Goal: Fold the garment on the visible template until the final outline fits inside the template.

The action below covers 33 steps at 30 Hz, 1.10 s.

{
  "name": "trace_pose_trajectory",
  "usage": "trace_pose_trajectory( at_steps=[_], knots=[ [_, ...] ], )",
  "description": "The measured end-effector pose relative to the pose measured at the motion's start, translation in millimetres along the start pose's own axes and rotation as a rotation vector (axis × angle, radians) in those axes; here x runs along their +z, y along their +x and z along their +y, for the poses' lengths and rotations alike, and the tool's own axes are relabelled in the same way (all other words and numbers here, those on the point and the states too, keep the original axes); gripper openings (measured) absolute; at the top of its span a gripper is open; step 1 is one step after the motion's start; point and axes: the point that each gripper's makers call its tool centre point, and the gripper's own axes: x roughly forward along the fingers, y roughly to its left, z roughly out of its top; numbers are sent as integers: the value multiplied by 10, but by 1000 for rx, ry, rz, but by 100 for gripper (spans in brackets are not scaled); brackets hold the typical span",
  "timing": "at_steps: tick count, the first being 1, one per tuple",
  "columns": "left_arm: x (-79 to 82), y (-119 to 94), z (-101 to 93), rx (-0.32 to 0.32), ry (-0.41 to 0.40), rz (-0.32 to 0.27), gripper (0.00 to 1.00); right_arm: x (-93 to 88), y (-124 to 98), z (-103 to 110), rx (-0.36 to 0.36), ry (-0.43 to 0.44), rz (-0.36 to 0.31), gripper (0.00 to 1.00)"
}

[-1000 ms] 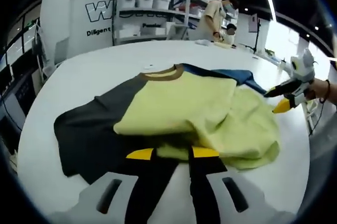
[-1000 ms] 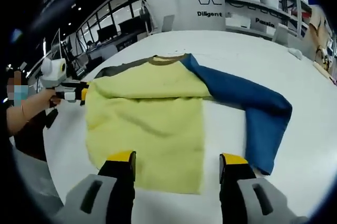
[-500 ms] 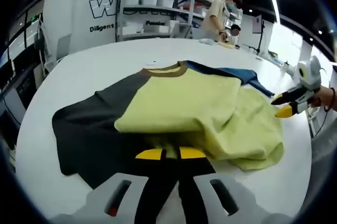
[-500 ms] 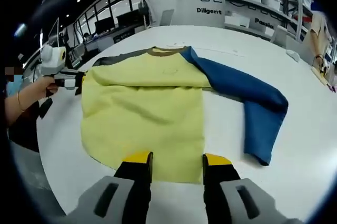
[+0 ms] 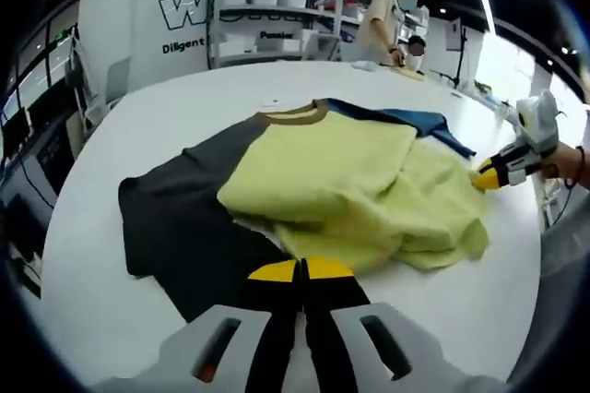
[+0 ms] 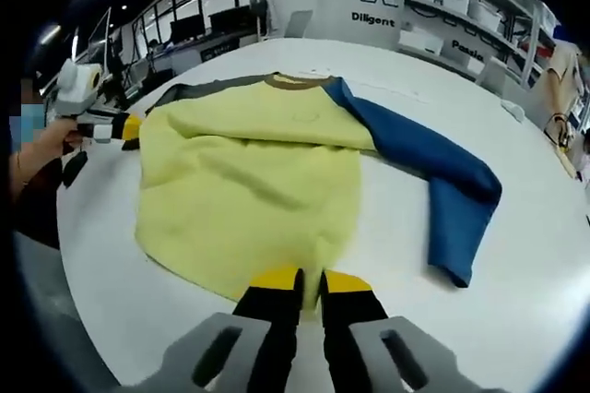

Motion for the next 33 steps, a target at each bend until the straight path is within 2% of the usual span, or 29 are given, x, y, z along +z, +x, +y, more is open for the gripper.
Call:
trace_pose_trajectory(
  at_steps=[6, 9, 14, 18, 22, 23, 26, 27, 29, 31, 33],
  knots=[
    [27, -257, 54, 17, -15, -14, 0, 24, -110, 56, 18, -10, 3, 0],
    [133, -429, 49, 1, -78, -63, 0, 49, -208, 89, 31, -4, -8, 0],
    [220, -559, 34, -6, -83, -61, 0, 73, -347, 175, 80, 0, -14, 0],
    [301, -510, 22, -15, -79, -63, 0, 77, -377, 168, 85, 9, -21, 0],
    [493, -464, -64, -35, -76, -66, 0, 60, -446, 181, 104, 0, -21, 0],
    [586, -423, -100, -41, -56, -65, 0, 63, -466, 177, 112, -4, -29, 0],
    [754, -264, -140, -56, 27, -62, 0, 113, -477, 134, 101, -6, -68, 0],
    [826, -165, -171, -74, 17, -58, 0, 114, -480, 129, 96, -21, -69, 0],
    [895, -53, -195, -90, 38, -56, 0, 90, -469, 126, 94, -31, -57, 0],
    [957, 106, -206, -93, 62, -43, 0, -12, -436, 59, 52, -81, -2, 0],
    [971, 278, -224, -96, 67, -21, 0, -54, -394, 27, 21, -109, 14, 0]
  ],
)
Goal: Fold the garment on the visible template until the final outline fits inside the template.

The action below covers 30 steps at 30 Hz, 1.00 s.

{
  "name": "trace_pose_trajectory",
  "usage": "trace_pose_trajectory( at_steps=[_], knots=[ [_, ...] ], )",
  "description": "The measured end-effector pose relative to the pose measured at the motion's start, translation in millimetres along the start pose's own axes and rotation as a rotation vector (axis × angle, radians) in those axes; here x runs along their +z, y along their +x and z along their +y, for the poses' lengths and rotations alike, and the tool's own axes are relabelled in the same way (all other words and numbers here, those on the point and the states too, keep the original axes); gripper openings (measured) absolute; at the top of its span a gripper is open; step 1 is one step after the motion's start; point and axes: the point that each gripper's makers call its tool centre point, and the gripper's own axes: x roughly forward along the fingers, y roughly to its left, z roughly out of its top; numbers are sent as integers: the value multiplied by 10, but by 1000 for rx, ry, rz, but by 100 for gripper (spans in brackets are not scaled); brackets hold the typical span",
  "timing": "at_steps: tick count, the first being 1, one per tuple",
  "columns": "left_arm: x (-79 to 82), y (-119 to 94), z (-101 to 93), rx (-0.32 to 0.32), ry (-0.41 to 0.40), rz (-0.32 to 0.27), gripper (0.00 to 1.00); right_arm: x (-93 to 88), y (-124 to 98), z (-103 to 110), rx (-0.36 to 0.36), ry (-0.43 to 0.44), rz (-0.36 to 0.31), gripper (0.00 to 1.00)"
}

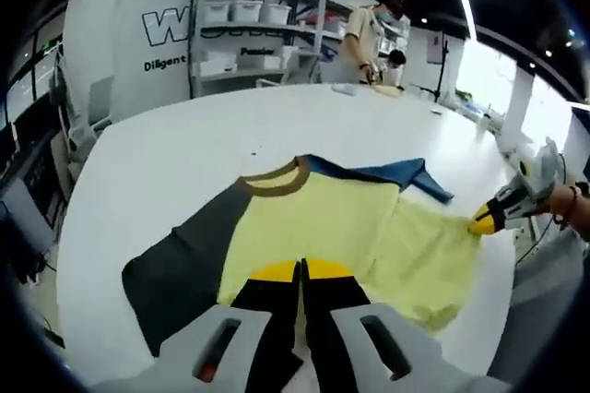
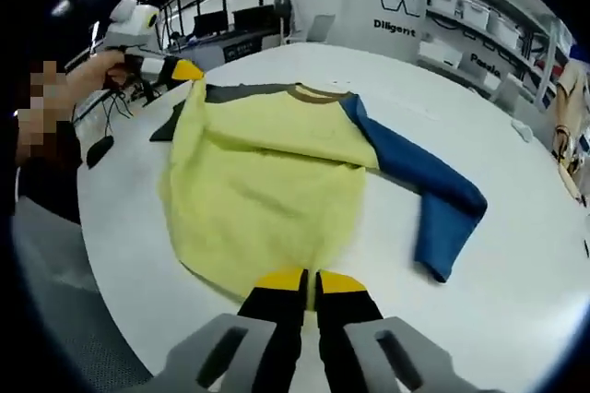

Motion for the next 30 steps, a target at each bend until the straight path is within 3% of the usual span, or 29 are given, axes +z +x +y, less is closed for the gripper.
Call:
trace_pose_trajectory(
  at_steps=[4, 7, 11, 19, 23, 24, 27, 28, 30],
  knots=[
    [-65, 287, -20, -3, 21, 43, 0, -21, 53, 28, -1, 2, -1, 0],
    [-129, 420, -34, -15, 39, 78, 0, -35, 71, 4, -8, 50, -6, 0],
    [-184, 582, 42, -2, 4, 100, 0, -67, 103, 17, -3, 67, -11, 0],
    [-324, 764, 54, -2, -12, 129, 1, -162, 165, 15, 3, 102, 15, 0],
    [-365, 813, 29, 7, 64, 134, 1, -192, 178, 26, -5, 73, 34, 0],
    [-357, 807, 17, 4, 82, 132, 3, -195, 183, 25, -8, 63, 37, 0],
    [-285, 763, 1, 0, 93, 109, 29, -194, 187, 26, -11, 55, 40, 0],
    [-263, 728, -2, 0, 97, 105, 33, -194, 187, 27, -12, 52, 41, 0],
    [-184, 631, -55, -34, 113, 78, 31, -195, 187, 24, -15, 51, 43, 0]
  ],
)
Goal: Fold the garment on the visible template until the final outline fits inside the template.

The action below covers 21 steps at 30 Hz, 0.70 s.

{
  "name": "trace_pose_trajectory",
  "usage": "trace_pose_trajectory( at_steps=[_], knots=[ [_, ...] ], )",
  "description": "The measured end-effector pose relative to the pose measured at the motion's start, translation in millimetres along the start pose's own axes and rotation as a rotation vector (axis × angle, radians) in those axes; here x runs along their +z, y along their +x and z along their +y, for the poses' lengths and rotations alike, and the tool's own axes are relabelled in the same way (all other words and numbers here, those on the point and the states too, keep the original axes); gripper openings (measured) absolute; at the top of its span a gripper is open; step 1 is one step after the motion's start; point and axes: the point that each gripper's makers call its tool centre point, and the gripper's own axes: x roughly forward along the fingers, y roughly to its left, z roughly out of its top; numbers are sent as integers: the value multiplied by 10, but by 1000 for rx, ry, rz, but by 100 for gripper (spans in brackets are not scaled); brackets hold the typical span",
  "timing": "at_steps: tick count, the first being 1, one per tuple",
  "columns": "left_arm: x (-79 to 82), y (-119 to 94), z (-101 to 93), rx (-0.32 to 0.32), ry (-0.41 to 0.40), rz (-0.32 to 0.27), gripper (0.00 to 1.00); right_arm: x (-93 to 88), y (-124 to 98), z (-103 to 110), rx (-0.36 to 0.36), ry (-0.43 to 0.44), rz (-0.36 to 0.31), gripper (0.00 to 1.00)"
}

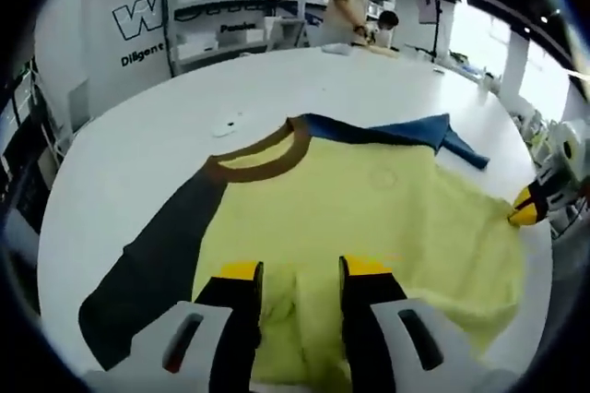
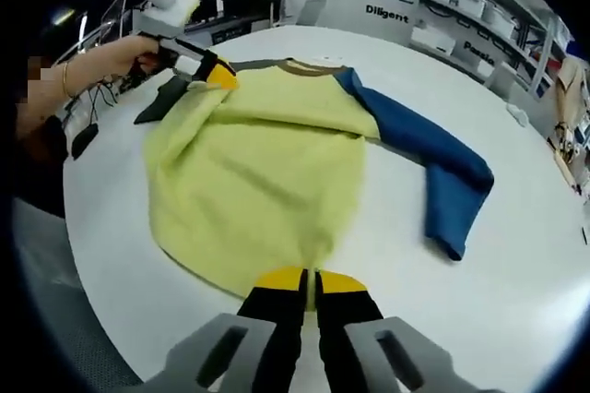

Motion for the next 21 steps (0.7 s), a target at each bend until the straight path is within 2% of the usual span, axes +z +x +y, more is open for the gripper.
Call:
trace_pose_trajectory(
  at_steps=[2, 4, 7, 11, 13, 16, 21],
  knots=[
    [108, -92, -63, -44, -6, -62, 35, -1, 3, -8, 0, 1, 2, 0],
    [117, -193, -86, -67, -29, -76, 39, -2, 1, -6, 0, 2, 3, 0],
    [105, -302, -86, -76, -10, -91, 40, -3, 0, -5, 1, 2, 4, 0],
    [15, -417, -70, -83, -1, -88, 43, -6, -1, 0, -1, -4, 8, 0],
    [-60, -459, -18, -62, -27, -75, 43, -8, 0, 0, -2, -3, 9, 0],
    [-175, -536, -4, -66, -43, -76, 42, -8, 3, -2, -3, -9, 10, 0],
    [-412, -592, 20, -70, -66, -25, 38, -8, 1, -1, -3, -3, 8, 0]
  ],
)
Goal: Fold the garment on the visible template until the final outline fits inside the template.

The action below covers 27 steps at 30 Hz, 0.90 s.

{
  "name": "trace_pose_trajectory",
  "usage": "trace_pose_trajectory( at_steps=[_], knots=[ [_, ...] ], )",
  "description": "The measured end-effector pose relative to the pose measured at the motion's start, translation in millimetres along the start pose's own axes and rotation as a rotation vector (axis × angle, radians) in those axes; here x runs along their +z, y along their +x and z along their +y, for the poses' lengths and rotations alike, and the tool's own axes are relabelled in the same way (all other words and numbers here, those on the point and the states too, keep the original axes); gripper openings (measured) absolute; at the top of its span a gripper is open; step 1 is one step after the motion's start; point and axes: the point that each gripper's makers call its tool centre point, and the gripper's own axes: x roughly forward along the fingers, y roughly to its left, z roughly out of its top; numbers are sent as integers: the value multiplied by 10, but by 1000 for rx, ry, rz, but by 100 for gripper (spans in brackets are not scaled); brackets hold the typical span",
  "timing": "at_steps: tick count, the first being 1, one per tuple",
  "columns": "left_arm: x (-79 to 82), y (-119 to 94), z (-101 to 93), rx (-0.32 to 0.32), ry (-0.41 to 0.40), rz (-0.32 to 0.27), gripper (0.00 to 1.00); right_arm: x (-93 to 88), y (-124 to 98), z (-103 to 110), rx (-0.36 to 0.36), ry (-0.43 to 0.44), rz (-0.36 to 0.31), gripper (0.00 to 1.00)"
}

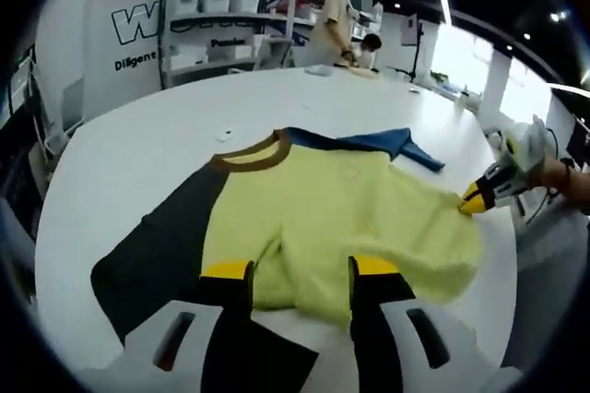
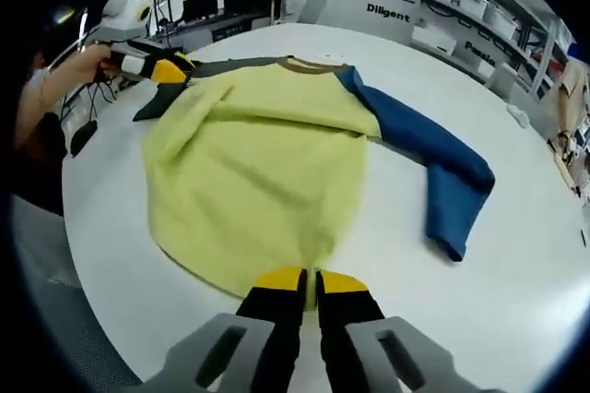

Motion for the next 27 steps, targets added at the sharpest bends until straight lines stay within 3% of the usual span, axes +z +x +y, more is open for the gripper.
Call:
trace_pose_trajectory(
  at_steps=[5, 11, 14, 19, 21, 23, 27],
  knots=[
    [-179, 14, -30, -29, -14, 25, 31, -4, -5, -11, 6, 30, -9, 0],
    [-271, 106, -179, -105, -15, 48, 21, -4, -1, -12, 9, 35, -12, 0],
    [-328, 160, -169, -91, -15, 71, 21, -3, 0, -13, 13, 39, -15, 0],
    [-299, 182, -214, -89, -10, 66, 13, -1, 1, -8, 12, 31, -16, 0],
    [-300, 163, -225, -95, -15, 68, 2, 1, 2, -7, 10, 31, -18, 0],
    [-303, 147, -212, -76, -66, 75, 2, 2, 1, -8, 8, 23, -21, 0],
    [-267, 72, -263, -79, -32, 69, 1, 5, -4, -4, 4, 9, -18, 0]
  ],
)
